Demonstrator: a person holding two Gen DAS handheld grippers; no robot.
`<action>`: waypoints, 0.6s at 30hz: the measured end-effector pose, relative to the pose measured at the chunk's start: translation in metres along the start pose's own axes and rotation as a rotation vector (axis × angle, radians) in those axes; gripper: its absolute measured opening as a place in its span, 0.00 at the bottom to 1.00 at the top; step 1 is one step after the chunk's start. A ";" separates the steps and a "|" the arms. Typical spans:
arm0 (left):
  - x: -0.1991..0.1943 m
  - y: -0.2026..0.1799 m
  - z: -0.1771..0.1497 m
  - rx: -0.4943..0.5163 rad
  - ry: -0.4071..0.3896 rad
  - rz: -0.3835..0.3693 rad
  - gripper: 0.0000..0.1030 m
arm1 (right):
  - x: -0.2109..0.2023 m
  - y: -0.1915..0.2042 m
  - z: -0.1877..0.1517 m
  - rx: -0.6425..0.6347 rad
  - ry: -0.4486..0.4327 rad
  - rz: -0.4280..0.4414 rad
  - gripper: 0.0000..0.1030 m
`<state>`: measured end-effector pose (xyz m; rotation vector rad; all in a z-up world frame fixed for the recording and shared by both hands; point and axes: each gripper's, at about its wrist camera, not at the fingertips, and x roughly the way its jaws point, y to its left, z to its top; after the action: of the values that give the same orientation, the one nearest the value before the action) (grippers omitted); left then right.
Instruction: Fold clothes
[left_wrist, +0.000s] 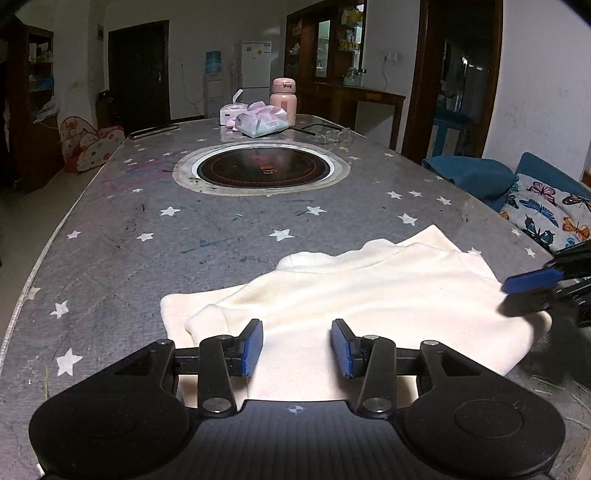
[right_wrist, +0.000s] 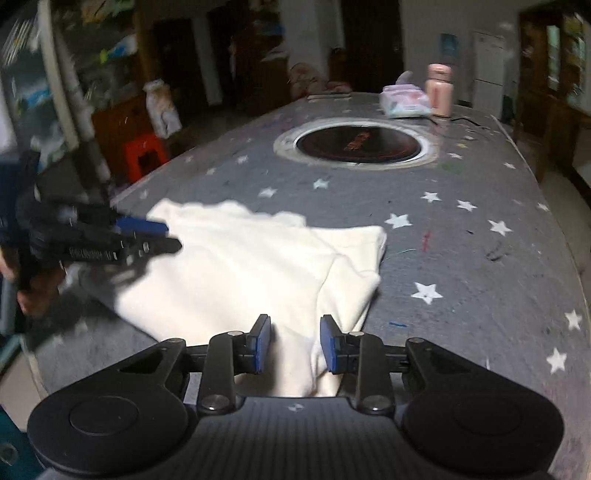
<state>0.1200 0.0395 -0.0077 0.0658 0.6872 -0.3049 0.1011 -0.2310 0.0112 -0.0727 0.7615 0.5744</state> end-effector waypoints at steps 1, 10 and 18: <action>0.000 0.000 0.000 0.002 0.001 0.004 0.44 | -0.007 0.002 -0.001 -0.014 -0.014 0.004 0.27; -0.012 -0.014 0.005 0.048 -0.005 0.049 0.44 | -0.014 0.002 -0.017 -0.016 -0.001 0.015 0.26; -0.025 -0.056 0.002 0.126 -0.031 -0.064 0.44 | -0.010 -0.003 0.014 -0.034 -0.048 0.049 0.25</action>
<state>0.0864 -0.0077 0.0114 0.1592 0.6399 -0.4100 0.1053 -0.2346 0.0280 -0.0720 0.7088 0.6341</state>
